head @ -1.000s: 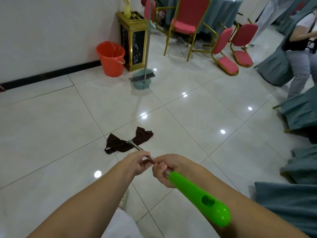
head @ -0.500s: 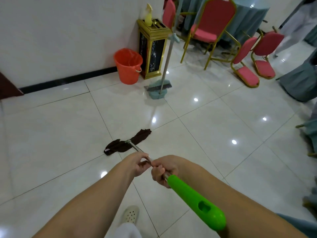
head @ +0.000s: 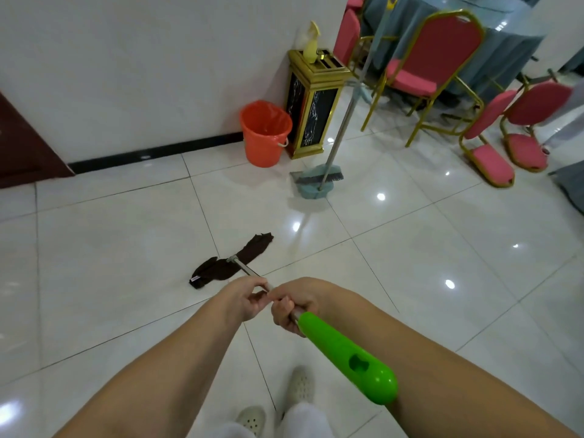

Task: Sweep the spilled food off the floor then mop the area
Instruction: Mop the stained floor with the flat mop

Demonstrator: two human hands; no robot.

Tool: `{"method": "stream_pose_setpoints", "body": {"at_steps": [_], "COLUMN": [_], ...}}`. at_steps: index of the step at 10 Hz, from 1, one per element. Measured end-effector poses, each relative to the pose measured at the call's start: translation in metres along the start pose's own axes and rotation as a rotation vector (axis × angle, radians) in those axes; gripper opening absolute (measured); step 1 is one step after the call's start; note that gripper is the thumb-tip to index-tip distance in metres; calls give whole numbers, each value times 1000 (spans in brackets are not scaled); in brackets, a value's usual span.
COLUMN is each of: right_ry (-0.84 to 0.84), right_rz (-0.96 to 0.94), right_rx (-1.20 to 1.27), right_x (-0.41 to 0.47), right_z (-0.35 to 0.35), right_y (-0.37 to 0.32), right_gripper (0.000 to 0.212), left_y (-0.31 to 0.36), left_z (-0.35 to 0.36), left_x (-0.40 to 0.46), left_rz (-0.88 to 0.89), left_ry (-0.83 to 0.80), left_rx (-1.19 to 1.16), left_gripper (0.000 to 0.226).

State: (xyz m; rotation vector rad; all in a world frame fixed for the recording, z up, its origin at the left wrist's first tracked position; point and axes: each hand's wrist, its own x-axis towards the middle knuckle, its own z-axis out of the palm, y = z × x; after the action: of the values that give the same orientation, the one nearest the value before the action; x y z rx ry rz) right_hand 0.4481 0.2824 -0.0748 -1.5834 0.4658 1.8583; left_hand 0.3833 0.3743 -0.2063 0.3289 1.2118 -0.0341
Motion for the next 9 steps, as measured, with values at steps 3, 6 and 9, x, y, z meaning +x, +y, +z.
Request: {"method": "stream_pose_setpoints", "body": {"at_steps": [3, 6, 9], "right_ry": [-140, -266, -230], "right_rz": [44, 155, 117], "right_rx": [-143, -72, -109], "right_x": [10, 19, 46], "right_z": [-32, -53, -14], "right_y": [-87, -191, -256], "right_gripper": [35, 59, 20], "left_y": [39, 105, 167], "left_z": [50, 103, 95], "left_x": [13, 31, 51], "left_rz": [111, 191, 291], "left_ry": [-57, -1, 47], "left_rx": [-301, -383, -485], "left_gripper": [23, 23, 18]}}
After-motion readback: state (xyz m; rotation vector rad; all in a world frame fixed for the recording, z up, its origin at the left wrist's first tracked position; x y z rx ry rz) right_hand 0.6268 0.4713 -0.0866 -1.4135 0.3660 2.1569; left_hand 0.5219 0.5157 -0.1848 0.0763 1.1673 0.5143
